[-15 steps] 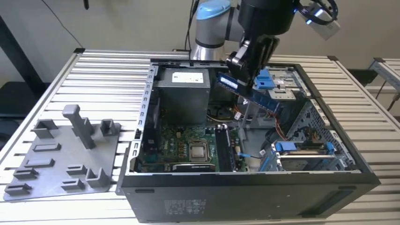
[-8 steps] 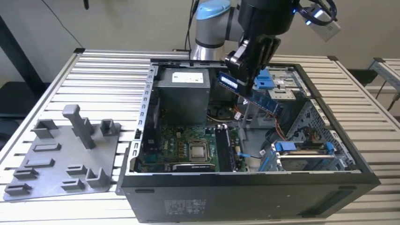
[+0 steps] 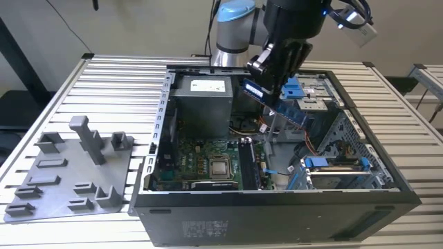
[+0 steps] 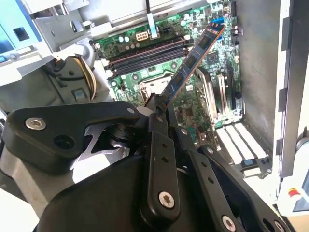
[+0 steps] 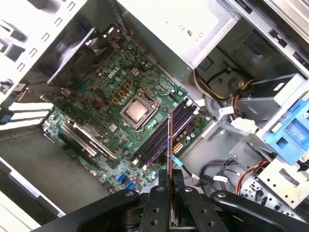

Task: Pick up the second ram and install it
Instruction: 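Insert the second ram into the second slot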

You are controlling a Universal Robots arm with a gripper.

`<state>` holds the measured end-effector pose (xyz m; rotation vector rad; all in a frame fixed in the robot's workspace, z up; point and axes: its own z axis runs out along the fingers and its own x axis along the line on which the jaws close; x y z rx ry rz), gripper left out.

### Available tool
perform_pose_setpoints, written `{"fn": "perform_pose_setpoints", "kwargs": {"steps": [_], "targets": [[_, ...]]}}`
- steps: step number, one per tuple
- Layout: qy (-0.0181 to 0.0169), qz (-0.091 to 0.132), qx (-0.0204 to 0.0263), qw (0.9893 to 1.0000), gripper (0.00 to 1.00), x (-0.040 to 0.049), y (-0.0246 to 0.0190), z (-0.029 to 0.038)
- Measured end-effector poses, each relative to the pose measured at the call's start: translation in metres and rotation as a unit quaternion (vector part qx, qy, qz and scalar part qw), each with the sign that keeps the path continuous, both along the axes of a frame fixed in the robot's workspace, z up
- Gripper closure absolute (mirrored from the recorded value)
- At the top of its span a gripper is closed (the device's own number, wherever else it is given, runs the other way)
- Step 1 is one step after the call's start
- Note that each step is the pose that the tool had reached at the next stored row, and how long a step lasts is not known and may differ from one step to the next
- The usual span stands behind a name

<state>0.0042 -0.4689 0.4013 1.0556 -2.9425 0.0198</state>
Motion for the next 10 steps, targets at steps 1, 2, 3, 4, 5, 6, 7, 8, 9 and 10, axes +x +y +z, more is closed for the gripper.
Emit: {"fn": "perform_pose_setpoints", "kwargs": {"steps": [1, 2, 3, 4, 5, 6, 7, 8, 9, 10], "targets": [[0.0000, -0.005, 0.0000, 1.0000, 0.86, 0.0000, 0.0000, -0.0001], [0.0000, -0.010, 0.0000, 0.9999, 0.86, 0.0000, 0.0000, -0.0001], [0.0000, -0.016, 0.0000, 0.9999, 0.86, 0.0000, 0.0000, -0.0002], [0.0000, -0.023, 0.0000, 0.9997, 0.86, 0.0000, 0.0000, -0.0004], [0.0000, -0.031, 0.0001, 0.9995, 0.86, 0.0000, 0.0000, -0.0005], [0.0000, -0.039, 0.0000, 0.9992, 0.86, 0.0000, 0.0000, -0.0006], [0.0000, -0.047, 0.0000, 0.9989, 0.86, 0.0001, 0.0000, -0.0007], [0.0000, -0.055, 0.0000, 0.9985, 0.86, 0.0001, 0.0000, -0.0008], [0.0000, -0.063, 0.0000, 0.9980, 0.86, 0.0000, 0.0000, -0.0009], [0.0000, -0.071, 0.0000, 0.9975, 0.86, 0.0001, 0.0000, -0.0010]]}}
